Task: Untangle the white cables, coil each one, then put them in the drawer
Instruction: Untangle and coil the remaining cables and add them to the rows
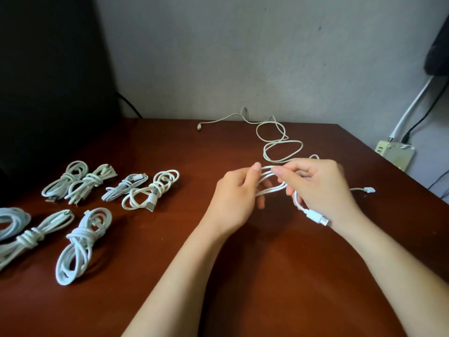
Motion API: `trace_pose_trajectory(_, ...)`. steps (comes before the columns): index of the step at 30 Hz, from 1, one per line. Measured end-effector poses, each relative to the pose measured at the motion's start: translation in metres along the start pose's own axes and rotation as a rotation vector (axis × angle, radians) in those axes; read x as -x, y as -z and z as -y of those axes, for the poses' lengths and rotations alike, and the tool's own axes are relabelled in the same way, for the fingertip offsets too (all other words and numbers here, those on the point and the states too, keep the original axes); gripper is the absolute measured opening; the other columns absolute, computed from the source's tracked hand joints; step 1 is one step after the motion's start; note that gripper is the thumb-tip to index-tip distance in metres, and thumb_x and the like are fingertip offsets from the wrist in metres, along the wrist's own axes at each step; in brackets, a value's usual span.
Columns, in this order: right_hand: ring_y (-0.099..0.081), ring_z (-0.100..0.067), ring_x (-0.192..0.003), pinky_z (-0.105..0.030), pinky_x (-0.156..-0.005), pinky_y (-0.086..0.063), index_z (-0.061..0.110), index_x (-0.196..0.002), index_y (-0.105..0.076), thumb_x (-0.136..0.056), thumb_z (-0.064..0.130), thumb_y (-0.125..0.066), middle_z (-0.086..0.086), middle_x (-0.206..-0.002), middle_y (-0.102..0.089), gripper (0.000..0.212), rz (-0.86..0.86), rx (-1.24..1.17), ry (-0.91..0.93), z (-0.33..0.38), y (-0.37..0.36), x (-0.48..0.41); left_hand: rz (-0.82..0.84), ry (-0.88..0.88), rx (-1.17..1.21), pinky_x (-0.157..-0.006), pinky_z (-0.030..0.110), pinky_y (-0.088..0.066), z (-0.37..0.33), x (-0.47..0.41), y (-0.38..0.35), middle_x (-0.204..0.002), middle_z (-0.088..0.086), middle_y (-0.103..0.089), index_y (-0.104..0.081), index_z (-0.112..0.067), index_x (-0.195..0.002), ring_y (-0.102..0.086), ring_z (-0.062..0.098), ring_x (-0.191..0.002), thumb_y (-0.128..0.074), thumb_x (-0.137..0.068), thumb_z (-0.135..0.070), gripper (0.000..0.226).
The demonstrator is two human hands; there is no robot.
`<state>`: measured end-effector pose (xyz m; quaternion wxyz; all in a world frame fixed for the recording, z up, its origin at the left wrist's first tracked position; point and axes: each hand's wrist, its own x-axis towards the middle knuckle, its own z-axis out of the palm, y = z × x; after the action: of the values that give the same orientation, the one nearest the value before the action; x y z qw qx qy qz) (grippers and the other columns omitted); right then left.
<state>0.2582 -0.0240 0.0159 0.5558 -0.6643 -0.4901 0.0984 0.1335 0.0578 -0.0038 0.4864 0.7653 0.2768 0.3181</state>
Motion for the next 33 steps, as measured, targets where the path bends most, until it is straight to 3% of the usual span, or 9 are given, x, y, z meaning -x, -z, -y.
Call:
trace_pose_trajectory(5, -0.045, -0.01, -0.035, -0.012, -0.039, -0.036, 0.027, -0.064, -0.068, -0.082, 0.019, -0.072, -0.003, -0.049, -0.057, 0.02, -0.025, 0.062, 0.094, 0.003, 0.002, 0.003, 0.21, 0.194, 0.384, -0.042, 0.018, -0.026, -0.004, 0.001, -0.001, -0.059, 0.005, -0.05, -0.059, -0.005, -0.09, -0.028, 0.008, -0.041, -0.027, -0.106, -0.022, 0.039)
trace_pose_trajectory(9, -0.049, -0.011, -0.043, -0.014, -0.043, -0.04, 0.024, -0.07, -0.07, -0.082, 0.01, -0.069, 0.005, -0.05, -0.059, 0.019, 0.042, -0.091, 0.046, 0.006, 0.004, 0.001, 0.273, 0.243, 0.633, -0.046, 0.021, -0.019, -0.005, -0.001, 0.003, -0.056, 0.002, -0.048, -0.056, 0.0, -0.097, -0.024, 0.008, -0.046, -0.029, -0.104, -0.019, 0.034)
trace_pose_trajectory(14, -0.051, -0.008, -0.047, -0.015, -0.049, -0.043, 0.011, -0.086, -0.071, -0.076, -0.001, -0.069, 0.003, -0.059, -0.06, 0.016, 0.19, -0.247, -0.022, 0.01, 0.016, -0.003, 0.271, 0.237, 0.622, -0.049, 0.022, -0.017, -0.003, -0.001, 0.008, -0.056, -0.003, -0.04, -0.066, -0.003, -0.089, -0.022, 0.006, -0.048, -0.03, -0.103, -0.02, 0.042)
trace_pose_trajectory(19, -0.052, -0.004, -0.05, -0.013, -0.051, -0.042, 0.01, -0.086, -0.072, -0.073, 0.009, -0.071, 0.006, -0.061, -0.064, 0.013, 0.118, -0.207, 0.014, 0.006, 0.025, -0.007, 0.332, 0.193, 0.617, -0.053, 0.025, -0.013, -0.01, 0.002, 0.008, -0.058, -0.005, -0.033, -0.065, -0.003, -0.089, -0.018, 0.007, -0.052, -0.031, -0.102, -0.017, 0.04)
trace_pose_trajectory(23, -0.05, -0.005, -0.045, -0.014, -0.049, -0.042, 0.015, -0.077, -0.071, -0.08, 0.0, -0.069, -0.002, -0.061, -0.064, 0.015, 0.073, -0.106, -0.001, -0.003, 0.015, -0.008, 0.309, 0.149, 0.664, -0.052, 0.023, -0.015, -0.012, 0.002, 0.009, -0.061, -0.003, -0.032, -0.061, -0.002, -0.089, -0.019, 0.007, -0.052, -0.031, -0.102, -0.016, 0.036)
trace_pose_trajectory(26, -0.053, -0.002, -0.045, -0.013, -0.051, -0.044, 0.026, -0.071, -0.069, -0.078, 0.002, -0.074, 0.007, -0.056, -0.064, 0.025, 0.076, -0.01, 0.002, -0.009, 0.006, -0.007, 0.218, 0.135, 0.697, -0.051, 0.022, -0.016, -0.012, -0.001, 0.009, -0.06, -0.002, -0.033, -0.056, -0.005, -0.084, -0.019, 0.007, -0.051, -0.032, -0.102, -0.015, 0.032)
trace_pose_trajectory(30, -0.053, -0.001, -0.051, -0.007, -0.055, -0.043, 0.032, -0.068, -0.067, -0.073, 0.008, -0.079, 0.01, -0.058, -0.065, 0.028, 0.073, 0.206, 0.139, -0.011, -0.003, -0.001, 0.035, 0.154, 0.529, -0.051, 0.025, -0.016, -0.004, -0.005, 0.006, -0.054, -0.005, -0.035, -0.056, -0.008, -0.074, -0.023, 0.006, -0.045, -0.033, -0.104, -0.018, 0.039)
trace_pose_trajectory(33, -0.052, 0.0, -0.051, -0.003, -0.056, -0.039, 0.017, -0.07, -0.072, -0.071, 0.008, -0.081, 0.007, -0.054, -0.06, 0.013, 0.078, 0.342, 0.234, -0.014, -0.01, 0.005, -0.11, 0.108, -0.02, -0.055, 0.032, -0.021, 0.001, -0.003, 0.006, -0.052, -0.006, -0.035, -0.043, -0.013, -0.062, -0.029, 0.009, -0.048, -0.034, -0.104, -0.025, 0.045)
